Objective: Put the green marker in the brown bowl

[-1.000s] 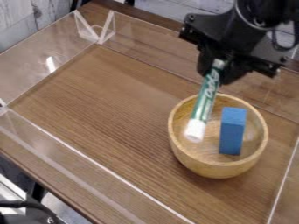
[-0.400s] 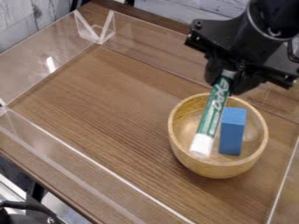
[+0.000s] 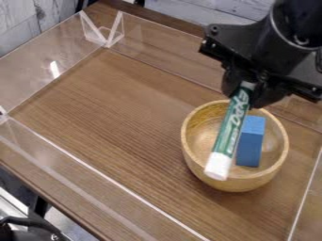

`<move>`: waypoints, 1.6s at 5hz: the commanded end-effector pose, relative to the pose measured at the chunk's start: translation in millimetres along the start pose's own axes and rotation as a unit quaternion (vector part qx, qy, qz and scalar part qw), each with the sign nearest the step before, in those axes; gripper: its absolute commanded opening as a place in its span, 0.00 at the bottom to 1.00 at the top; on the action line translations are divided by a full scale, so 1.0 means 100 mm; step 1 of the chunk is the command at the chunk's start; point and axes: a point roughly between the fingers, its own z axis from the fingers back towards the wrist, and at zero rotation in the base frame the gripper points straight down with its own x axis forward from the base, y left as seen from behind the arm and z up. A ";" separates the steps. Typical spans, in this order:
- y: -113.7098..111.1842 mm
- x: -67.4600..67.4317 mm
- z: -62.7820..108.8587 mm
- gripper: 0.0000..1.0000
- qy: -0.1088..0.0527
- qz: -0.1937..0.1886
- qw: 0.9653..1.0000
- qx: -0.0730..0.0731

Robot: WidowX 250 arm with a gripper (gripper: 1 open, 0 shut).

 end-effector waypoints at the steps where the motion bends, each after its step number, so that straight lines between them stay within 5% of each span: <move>1: 0.00 0.03 0.17 0.00 -0.019 0.014 1.000 -0.016; 6: -0.02 -0.12 0.33 0.00 -0.076 0.023 0.997 -0.003; 8: -0.07 -0.18 0.20 0.00 -0.090 0.020 0.996 0.008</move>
